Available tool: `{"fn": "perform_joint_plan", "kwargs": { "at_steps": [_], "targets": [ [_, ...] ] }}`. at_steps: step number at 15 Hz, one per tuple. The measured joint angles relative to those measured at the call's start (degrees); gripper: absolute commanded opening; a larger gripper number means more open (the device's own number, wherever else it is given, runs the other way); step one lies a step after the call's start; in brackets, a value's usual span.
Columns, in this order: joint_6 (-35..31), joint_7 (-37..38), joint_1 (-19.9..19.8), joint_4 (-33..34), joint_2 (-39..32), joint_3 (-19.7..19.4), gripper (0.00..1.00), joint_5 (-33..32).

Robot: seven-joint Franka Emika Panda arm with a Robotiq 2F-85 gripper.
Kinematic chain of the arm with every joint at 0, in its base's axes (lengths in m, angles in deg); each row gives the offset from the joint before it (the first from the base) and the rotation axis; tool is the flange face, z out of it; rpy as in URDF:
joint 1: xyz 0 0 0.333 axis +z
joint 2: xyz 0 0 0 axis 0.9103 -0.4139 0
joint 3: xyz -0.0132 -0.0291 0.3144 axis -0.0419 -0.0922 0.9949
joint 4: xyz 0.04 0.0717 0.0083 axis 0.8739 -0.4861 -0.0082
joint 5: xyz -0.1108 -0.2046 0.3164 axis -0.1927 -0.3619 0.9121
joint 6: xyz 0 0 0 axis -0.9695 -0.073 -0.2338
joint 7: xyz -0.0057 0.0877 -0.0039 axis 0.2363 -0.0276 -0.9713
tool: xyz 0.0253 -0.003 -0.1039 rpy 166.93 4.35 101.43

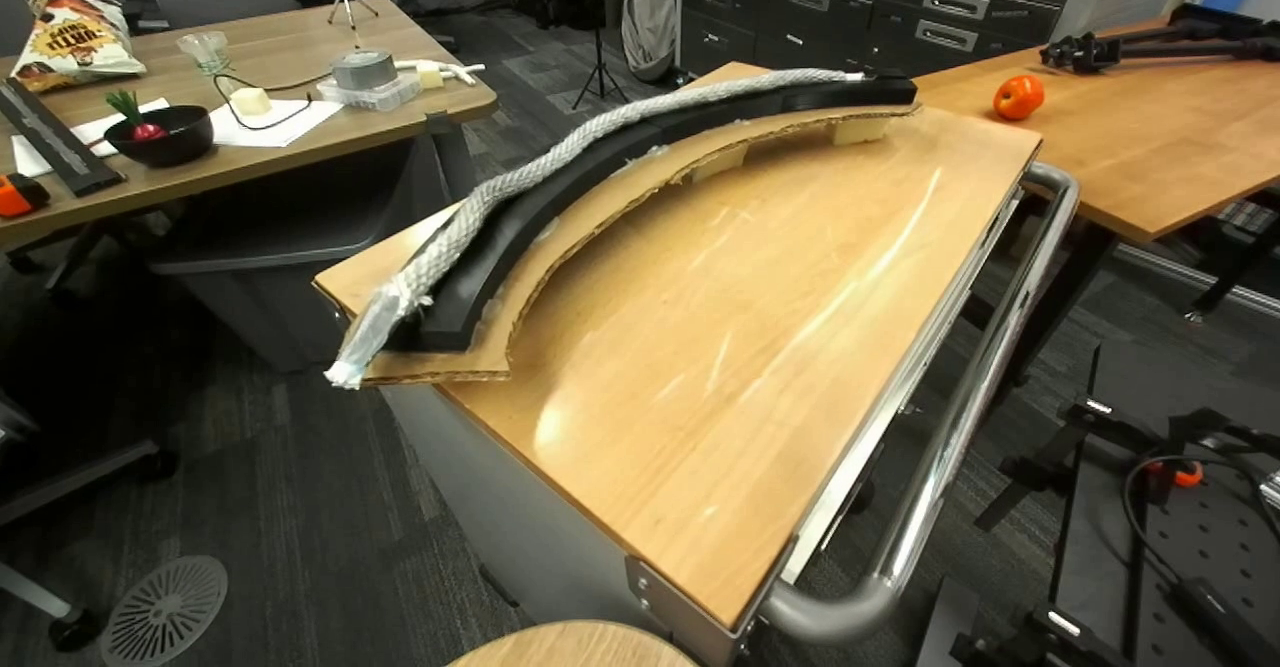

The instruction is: Lay the rope on the black board

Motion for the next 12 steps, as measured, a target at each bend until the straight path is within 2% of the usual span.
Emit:
{"fn": "perform_joint_plan", "kwargs": {
  "at_steps": [4, 8, 12],
  "targets": [
    [0.06, 8.46, -0.99, 2.75, -4.0, -2.81, 1.0, 1.38],
    [-0.15, 13.76, -5.23, 2.22, -5.23, -5.17, 1.0, 5.63],
    [-3.39, 20.4, -8.62, -0.3, -5.4, -6.29, 1.0, 10.25]
  ]
}}
